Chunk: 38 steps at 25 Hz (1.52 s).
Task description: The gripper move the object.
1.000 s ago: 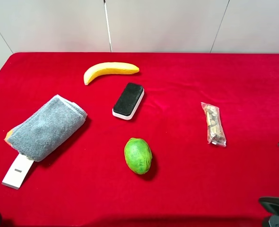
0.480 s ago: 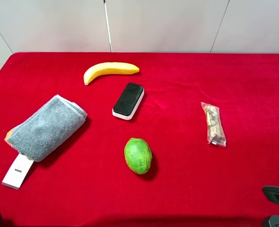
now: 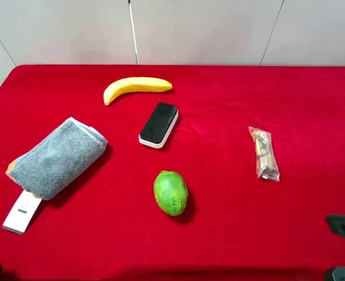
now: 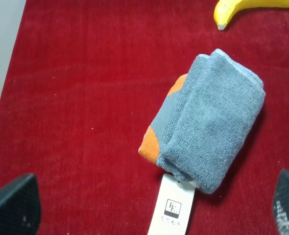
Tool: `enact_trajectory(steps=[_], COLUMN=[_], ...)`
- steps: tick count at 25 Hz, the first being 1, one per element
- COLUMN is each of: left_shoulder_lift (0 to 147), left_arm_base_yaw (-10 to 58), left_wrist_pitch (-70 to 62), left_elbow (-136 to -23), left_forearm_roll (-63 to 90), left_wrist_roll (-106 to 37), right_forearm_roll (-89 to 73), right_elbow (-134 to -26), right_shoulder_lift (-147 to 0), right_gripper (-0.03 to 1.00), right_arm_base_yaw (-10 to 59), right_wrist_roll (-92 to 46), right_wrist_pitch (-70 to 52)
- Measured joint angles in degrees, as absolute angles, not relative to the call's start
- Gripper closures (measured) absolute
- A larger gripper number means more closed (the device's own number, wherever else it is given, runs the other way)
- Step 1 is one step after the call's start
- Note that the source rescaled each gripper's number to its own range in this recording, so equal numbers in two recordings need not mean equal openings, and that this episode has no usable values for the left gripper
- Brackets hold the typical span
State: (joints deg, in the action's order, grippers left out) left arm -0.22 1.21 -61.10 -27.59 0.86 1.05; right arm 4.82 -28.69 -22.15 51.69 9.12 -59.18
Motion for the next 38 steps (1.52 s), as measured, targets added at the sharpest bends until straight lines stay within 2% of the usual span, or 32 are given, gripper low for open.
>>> enact_trajectory(steps=[16, 23, 27, 38], left_shoulder_lift=[-0.2, -0.2, -0.2, -0.2], left_arm_base_yaw=[1.2, 1.2, 1.2, 1.2], left_wrist_pitch=[-61.1, -61.1, -61.1, -61.1], left_elbow=[-27.6, -27.6, -27.6, -27.6], left_forearm_roll=[0.9, 0.9, 0.9, 0.9], left_wrist_roll=[1.0, 1.0, 1.0, 1.0], right_forearm_roll=[3.2, 1.7, 1.2, 1.1], right_elbow=[-28.6, -28.4, -28.4, -28.4], right_shoulder_lift=[-6.1, 0.2, 0.3, 0.4], right_gripper=[-0.03, -0.03, -0.03, -0.03], right_arm_base_yaw=[24.6, 15.6, 13.6, 13.6], right_wrist_roll=[6.0, 3.9, 3.1, 3.0], right_wrist_pitch=[-59.2, -59.0, -58.9, -58.9])
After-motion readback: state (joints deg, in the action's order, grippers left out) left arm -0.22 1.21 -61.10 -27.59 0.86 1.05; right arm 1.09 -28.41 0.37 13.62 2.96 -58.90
